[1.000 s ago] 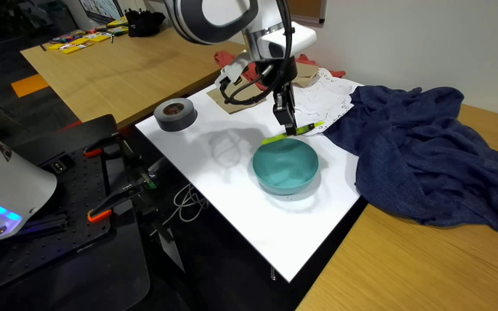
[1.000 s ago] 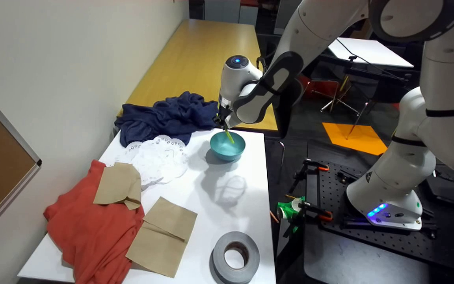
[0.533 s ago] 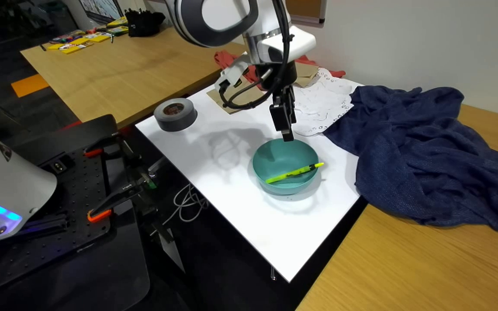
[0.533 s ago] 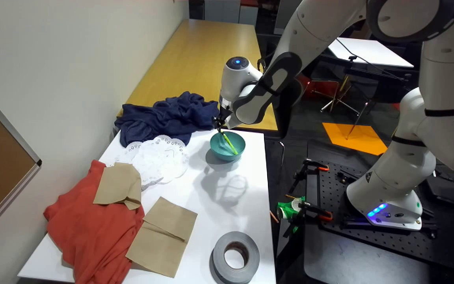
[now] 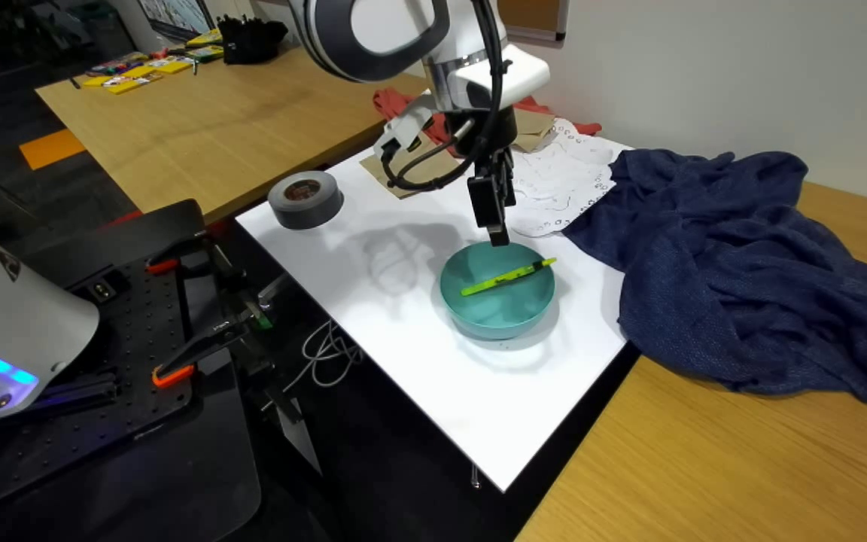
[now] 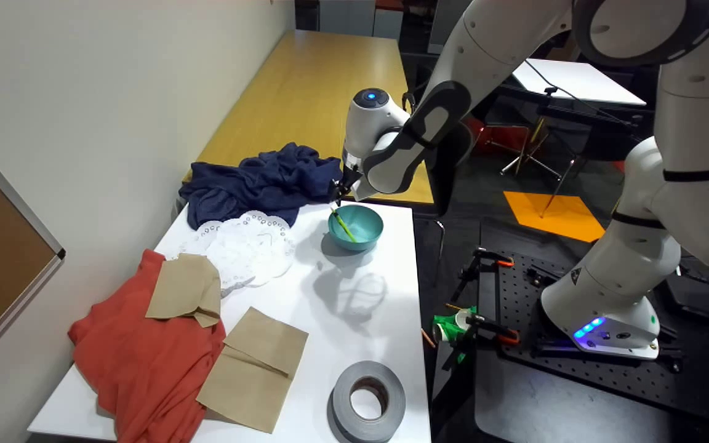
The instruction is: Put the marker in the bowl
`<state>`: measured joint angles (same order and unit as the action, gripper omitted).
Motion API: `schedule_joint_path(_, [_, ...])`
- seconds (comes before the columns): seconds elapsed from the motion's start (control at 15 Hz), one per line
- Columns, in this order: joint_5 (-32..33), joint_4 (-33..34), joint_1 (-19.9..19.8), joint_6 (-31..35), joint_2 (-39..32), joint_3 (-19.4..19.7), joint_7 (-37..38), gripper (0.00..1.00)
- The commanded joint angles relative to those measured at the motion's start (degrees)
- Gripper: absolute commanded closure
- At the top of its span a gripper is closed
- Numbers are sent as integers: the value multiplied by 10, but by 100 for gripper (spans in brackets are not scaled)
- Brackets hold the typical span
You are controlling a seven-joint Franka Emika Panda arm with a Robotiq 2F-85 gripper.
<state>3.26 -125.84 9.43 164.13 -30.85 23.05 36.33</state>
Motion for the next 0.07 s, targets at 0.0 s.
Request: schedule_joint_path(0.0, [-3, 2, 0, 0, -2, 0, -4, 0])
